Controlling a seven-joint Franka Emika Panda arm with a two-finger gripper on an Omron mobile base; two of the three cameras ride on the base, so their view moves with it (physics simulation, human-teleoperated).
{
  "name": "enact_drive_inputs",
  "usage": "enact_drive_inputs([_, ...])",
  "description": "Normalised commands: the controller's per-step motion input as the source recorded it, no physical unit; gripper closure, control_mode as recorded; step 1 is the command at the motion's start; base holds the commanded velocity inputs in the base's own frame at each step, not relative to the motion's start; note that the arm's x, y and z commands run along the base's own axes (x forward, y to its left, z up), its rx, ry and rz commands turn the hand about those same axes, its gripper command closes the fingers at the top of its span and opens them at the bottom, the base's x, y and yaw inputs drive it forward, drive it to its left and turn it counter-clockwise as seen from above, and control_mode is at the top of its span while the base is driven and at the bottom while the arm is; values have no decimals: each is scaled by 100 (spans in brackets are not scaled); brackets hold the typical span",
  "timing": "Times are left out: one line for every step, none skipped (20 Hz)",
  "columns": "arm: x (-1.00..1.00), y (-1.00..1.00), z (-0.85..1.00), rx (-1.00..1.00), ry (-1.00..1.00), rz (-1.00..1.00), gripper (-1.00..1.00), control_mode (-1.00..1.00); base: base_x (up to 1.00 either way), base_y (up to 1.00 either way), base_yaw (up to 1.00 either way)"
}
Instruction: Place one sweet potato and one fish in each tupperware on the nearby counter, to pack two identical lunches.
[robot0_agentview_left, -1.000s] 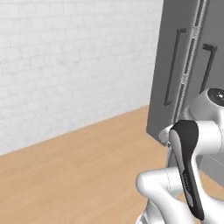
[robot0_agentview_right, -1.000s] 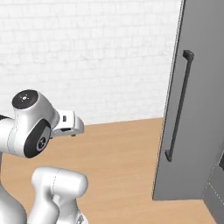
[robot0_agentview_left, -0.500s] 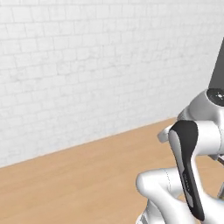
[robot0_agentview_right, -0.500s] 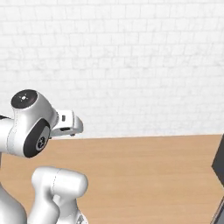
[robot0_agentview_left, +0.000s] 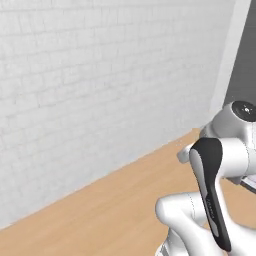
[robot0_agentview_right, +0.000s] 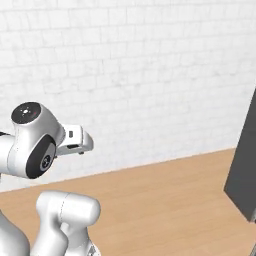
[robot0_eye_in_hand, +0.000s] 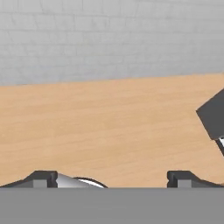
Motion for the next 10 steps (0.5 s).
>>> enact_drive_inputs([0,0,0,0,0,0,-100,100,60,4,-75])
enact_drive_inputs([0,0,0,0,0,0,-100,100,55,4,-77])
enact_drive_inputs([0,0,0,0,0,0,-100,100,52,2,-77])
enact_drive_inputs([0,0,0,0,0,0,-100,100,51,1,-77])
enact_drive_inputs([0,0,0,0,0,0,-100,100,52,1,-77])
enact_drive_inputs([0,0,0,0,0,0,-100,100,53,1,-77])
enact_drive_inputs([0,0,0,0,0,0,-100,100,54,1,-76])
enact_drive_inputs([0,0,0,0,0,0,-100,100,46,1,-75])
enact_drive_inputs([0,0,0,0,0,0,-100,100,44,1,-73])
enact_drive_inputs([0,0,0,0,0,0,-100,100,42,1,-73])
